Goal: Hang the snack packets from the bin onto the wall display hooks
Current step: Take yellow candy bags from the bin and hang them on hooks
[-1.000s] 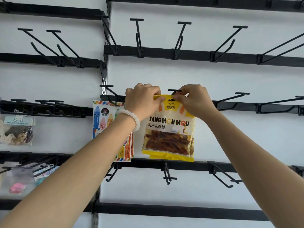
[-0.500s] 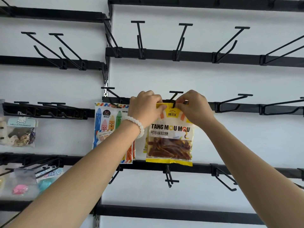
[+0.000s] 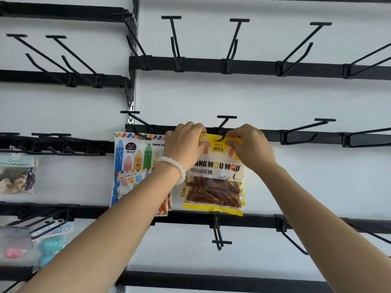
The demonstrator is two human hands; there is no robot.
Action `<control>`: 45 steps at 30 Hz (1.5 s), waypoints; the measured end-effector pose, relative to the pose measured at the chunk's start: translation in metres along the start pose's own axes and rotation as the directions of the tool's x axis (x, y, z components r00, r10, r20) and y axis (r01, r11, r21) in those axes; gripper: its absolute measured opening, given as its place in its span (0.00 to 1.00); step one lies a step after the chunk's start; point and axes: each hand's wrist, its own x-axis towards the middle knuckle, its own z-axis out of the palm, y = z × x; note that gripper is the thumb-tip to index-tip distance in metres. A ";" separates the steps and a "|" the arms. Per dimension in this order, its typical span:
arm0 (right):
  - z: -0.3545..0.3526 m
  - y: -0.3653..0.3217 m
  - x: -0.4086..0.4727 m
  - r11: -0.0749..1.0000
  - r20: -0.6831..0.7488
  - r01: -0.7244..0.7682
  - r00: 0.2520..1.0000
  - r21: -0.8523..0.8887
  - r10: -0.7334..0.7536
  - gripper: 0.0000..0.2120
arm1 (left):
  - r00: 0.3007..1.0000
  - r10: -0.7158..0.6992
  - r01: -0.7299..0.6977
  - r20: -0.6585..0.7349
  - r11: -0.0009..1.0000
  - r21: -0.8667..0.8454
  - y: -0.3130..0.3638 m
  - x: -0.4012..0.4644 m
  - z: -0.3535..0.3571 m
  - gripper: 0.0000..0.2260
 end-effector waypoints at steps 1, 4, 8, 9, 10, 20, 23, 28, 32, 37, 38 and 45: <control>0.001 0.001 0.000 1.000 -0.003 0.006 1.000 -0.015 -0.006 0.10 | 1.000 0.001 -0.001 0.000 1.000 0.005 0.000 0.000 0.002 0.16; 0.004 0.000 0.001 0.998 -0.004 0.026 1.000 -0.049 -0.026 0.11 | 1.000 0.019 -0.019 0.000 0.999 0.047 -0.002 -0.001 0.006 0.17; 0.004 -0.001 -0.002 0.992 -0.037 0.078 0.996 -0.095 -0.082 0.12 | 0.998 0.060 -0.057 -0.024 0.992 0.113 -0.003 -0.004 0.007 0.17; 0.003 -0.001 -0.004 0.989 -0.057 0.097 0.993 -0.115 -0.104 0.12 | 0.997 0.067 -0.063 -0.028 0.990 0.123 -0.004 -0.005 0.007 0.18; 0.003 -0.001 -0.007 0.984 -0.079 0.109 0.990 -0.137 -0.121 0.12 | 0.997 0.073 -0.068 -0.035 0.989 0.129 -0.003 -0.007 0.006 0.18; -0.002 -0.004 -0.092 0.925 -0.118 0.188 0.964 -0.330 -0.238 0.08 | 0.997 0.053 -0.046 -0.048 0.991 0.125 0.017 -0.089 -0.013 0.14; -0.002 -0.010 -0.139 0.916 -0.038 0.196 0.974 -0.350 -0.223 0.11 | 0.998 0.053 -0.056 0.030 0.992 0.116 0.027 -0.137 -0.015 0.15; -0.008 -0.018 -0.216 0.927 0.021 0.145 0.989 -0.345 -0.147 0.13 | 0.991 0.053 -0.062 0.124 0.995 0.074 0.042 -0.209 -0.020 0.15; -0.016 -0.024 -0.277 0.932 0.096 0.109 0.992 -0.345 -0.080 0.12 | 0.980 0.013 -0.020 0.199 0.999 0.033 0.057 -0.265 -0.025 0.14; -0.026 -0.028 -0.362 0.935 0.223 0.101 0.974 -0.340 -0.024 0.14 | 0.940 -0.080 0.066 0.331 0.996 0.053 0.081 -0.346 -0.033 0.16; -0.028 -0.029 -0.380 0.939 0.259 0.101 0.966 -0.328 -0.013 0.14 | 0.926 -0.095 0.082 0.365 0.995 0.051 0.086 -0.363 -0.035 0.16; -0.046 -0.024 -0.492 0.966 0.469 0.082 0.882 -0.246 0.044 0.13 | 0.808 -0.218 0.183 0.547 0.976 0.119 0.131 -0.475 -0.048 0.16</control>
